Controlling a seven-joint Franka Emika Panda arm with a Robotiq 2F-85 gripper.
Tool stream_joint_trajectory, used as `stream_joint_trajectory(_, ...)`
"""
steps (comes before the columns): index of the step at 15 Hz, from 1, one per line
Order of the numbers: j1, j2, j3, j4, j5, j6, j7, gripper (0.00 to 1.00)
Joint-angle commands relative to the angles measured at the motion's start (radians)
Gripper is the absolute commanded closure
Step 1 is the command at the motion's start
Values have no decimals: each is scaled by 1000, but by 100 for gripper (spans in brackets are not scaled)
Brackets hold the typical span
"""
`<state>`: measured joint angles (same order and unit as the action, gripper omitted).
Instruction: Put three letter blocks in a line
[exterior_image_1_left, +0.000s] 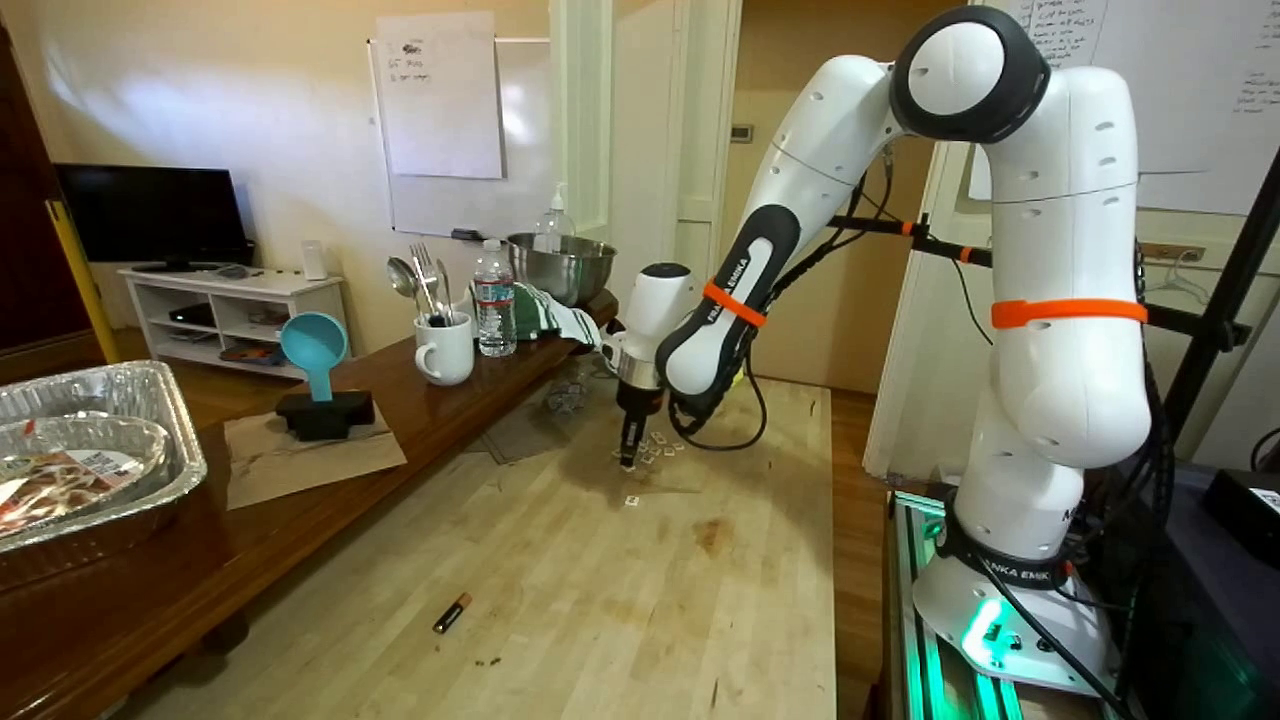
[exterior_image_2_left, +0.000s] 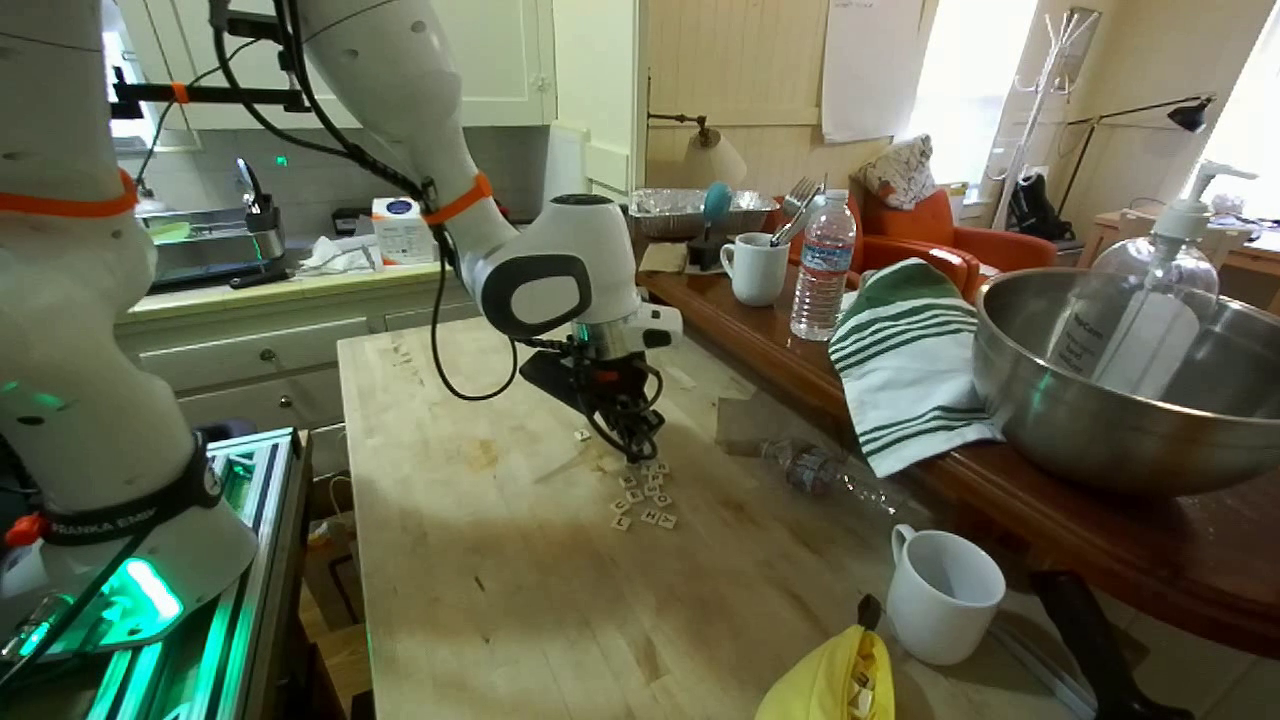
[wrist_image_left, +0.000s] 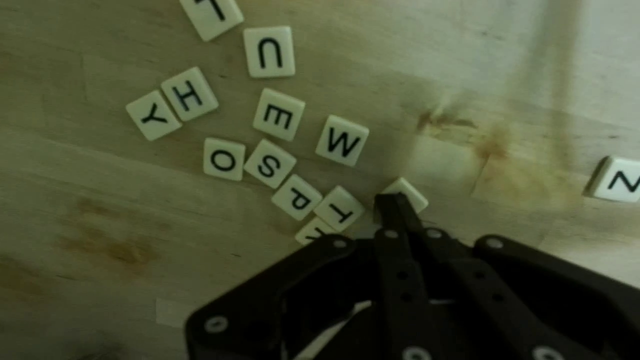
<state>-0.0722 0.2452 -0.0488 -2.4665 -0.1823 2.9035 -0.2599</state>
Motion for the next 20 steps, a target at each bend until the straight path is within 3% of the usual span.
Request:
stream_joint_trajectory(1, 10, 5, 30, -29, 25, -2, 22, 100)
stream_joint_trajectory(20, 45, -35, 92, -91, 60, -13, 58, 100)
